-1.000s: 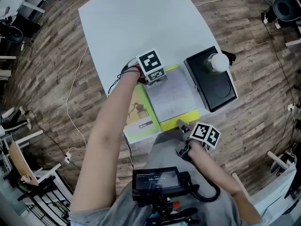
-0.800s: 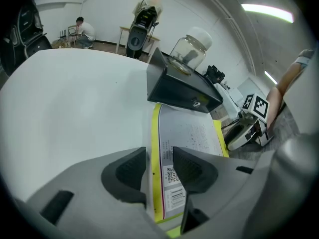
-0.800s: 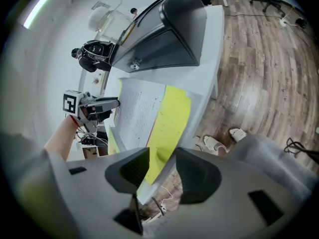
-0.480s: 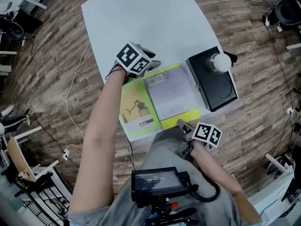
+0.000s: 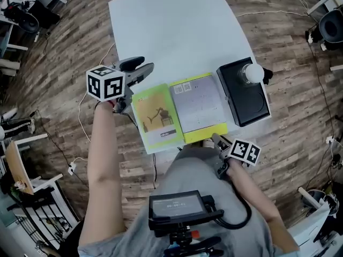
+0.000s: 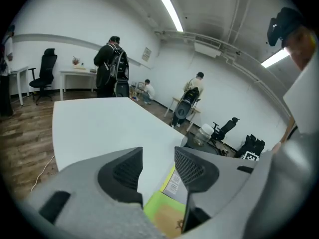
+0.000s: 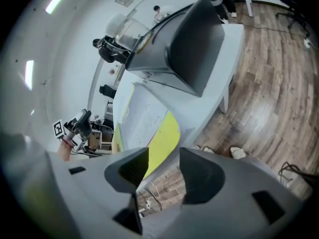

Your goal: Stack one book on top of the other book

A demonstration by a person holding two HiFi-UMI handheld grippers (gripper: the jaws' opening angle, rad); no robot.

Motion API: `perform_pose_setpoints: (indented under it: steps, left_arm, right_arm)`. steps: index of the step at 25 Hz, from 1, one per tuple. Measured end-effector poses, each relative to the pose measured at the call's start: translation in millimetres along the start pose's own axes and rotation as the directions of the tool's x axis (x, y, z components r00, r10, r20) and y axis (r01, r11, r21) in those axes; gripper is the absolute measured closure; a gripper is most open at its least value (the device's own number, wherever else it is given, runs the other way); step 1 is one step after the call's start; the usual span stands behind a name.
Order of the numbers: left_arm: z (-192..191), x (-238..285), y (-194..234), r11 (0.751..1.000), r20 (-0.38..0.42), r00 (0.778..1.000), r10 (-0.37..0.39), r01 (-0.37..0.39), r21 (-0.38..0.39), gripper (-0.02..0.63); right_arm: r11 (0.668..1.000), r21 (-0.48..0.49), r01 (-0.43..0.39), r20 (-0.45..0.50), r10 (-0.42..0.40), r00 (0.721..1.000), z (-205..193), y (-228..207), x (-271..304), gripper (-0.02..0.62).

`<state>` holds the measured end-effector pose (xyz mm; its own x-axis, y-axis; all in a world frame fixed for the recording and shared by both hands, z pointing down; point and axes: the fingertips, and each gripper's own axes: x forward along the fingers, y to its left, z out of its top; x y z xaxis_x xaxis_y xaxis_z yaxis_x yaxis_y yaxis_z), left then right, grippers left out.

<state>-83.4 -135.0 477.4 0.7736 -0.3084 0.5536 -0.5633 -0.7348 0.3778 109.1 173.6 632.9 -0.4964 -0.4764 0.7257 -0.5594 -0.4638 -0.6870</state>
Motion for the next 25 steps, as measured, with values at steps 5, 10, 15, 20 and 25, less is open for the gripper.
perform_pose_setpoints:
  steps: [5,10,15,20,25]
  left_arm:
    - [-9,-62,-38,0.996,0.202,0.978,0.053,-0.037,-0.085,0.419]
    - [-40,-79,-96,0.992,0.261,0.964,0.058,-0.026,-0.125,0.419]
    - [-59,-65,-153,0.991,0.274,0.962,0.009,0.029,-0.134,0.419]
    - [-86,-43,-201,0.981,0.249,0.968,-0.036,0.081,-0.176,0.42]
    - [-123,-10,-248,0.968,0.203,0.976,-0.082,0.126,-0.217,0.42]
  right_arm:
    - [0.987,-0.161,-0.024,-0.012,0.023,1.0,3,11,-10,0.414]
    - [0.968,-0.244,-0.059,-0.012,0.058,0.998,8,24,-27,0.415]
    - [0.926,-0.353,-0.133,0.044,0.158,0.986,25,52,-45,0.416]
    - [0.808,-0.515,-0.286,0.061,0.367,0.928,36,93,-64,0.416]
    - [0.584,-0.764,-0.274,-0.01,0.414,0.91,25,115,-71,0.416]
